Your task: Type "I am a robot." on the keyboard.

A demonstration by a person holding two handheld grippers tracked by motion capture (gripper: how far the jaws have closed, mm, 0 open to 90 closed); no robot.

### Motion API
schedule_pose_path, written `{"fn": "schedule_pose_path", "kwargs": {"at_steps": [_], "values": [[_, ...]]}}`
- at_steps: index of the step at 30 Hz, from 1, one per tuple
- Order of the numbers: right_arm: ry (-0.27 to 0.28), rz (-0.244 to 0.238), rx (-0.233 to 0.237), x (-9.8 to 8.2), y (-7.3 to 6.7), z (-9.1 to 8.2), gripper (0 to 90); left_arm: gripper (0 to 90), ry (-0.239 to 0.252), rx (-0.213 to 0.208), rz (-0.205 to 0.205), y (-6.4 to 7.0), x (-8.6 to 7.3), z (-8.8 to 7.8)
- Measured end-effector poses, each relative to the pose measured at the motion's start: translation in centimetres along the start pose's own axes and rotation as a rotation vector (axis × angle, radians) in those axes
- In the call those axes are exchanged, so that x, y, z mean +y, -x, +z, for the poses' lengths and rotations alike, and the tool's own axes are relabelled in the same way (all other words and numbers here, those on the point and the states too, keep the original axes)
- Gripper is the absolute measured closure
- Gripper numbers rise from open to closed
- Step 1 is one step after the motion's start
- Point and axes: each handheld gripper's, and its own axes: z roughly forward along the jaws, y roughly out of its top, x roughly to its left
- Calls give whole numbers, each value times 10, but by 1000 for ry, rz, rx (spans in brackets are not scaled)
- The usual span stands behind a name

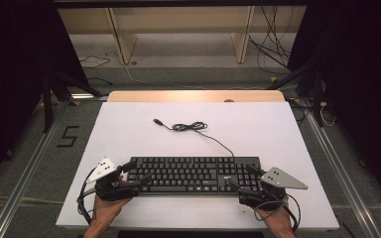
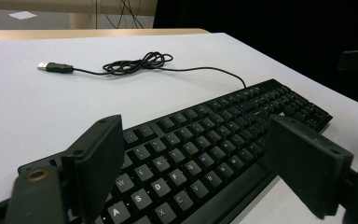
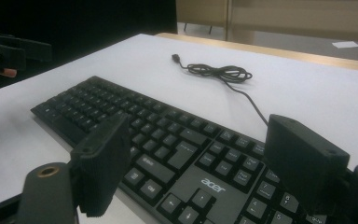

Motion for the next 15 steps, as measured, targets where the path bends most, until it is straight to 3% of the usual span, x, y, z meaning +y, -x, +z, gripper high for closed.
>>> {"fn": "schedule_pose_path", "kwargs": {"at_steps": [15], "values": [[-13, 5, 20, 12, -2, 12, 259, 195, 2, 5, -5, 0, 0, 0]]}}
